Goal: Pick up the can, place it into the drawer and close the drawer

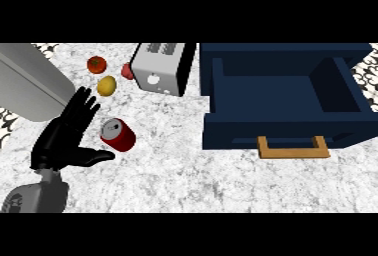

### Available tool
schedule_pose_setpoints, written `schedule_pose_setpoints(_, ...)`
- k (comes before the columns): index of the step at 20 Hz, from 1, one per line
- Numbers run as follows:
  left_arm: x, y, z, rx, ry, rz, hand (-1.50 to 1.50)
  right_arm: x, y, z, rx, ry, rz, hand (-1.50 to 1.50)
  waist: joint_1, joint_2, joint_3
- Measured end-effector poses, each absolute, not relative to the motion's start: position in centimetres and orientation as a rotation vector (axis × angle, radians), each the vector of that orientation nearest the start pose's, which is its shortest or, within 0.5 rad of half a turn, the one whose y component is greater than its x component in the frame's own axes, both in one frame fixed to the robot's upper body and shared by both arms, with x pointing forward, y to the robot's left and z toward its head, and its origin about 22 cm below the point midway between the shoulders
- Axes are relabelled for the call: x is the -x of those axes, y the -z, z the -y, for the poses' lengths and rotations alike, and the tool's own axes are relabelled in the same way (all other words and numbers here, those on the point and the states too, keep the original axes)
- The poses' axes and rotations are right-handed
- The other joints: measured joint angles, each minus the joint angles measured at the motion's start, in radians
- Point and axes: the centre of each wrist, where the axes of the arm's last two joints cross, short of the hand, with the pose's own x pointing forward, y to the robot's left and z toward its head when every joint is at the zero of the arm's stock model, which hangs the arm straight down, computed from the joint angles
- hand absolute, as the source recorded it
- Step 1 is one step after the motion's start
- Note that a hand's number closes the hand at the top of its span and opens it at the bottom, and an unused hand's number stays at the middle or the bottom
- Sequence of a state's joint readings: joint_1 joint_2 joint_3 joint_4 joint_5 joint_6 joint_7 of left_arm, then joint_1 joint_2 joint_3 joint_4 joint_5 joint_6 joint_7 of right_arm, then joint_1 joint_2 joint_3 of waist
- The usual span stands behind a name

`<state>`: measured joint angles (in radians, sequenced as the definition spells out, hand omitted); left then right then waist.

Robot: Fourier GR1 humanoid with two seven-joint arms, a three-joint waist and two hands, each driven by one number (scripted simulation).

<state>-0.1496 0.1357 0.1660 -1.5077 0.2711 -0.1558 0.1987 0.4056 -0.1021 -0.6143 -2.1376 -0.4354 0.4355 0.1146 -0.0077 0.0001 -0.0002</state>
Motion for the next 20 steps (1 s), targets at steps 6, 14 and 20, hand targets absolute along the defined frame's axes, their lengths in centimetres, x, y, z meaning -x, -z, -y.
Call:
schedule_pose_setpoints(6, -27.8, 0.1, -29.3, 0.11, -0.087, 1.479, -1.5, -8.8, -10.3, 37.9, 0.195, 0.104, 1.778, -1.5, 0.0, 0.0, 0.0)
schedule_pose_setpoints(14, -28.1, 3.6, -31.4, 0.051, -0.117, 1.459, -1.5, -7.8, -10.2, 38.0, 0.199, 0.092, 1.782, -1.5, -0.001, 0.0, 0.0)
schedule_pose_setpoints(20, -27.3, 6.9, -32.5, 0.049, -0.109, 1.436, -1.5, -7.5, -10.4, 38.5, 0.2, 0.09, 1.776, -1.5, -0.001, 0.001, 0.0)
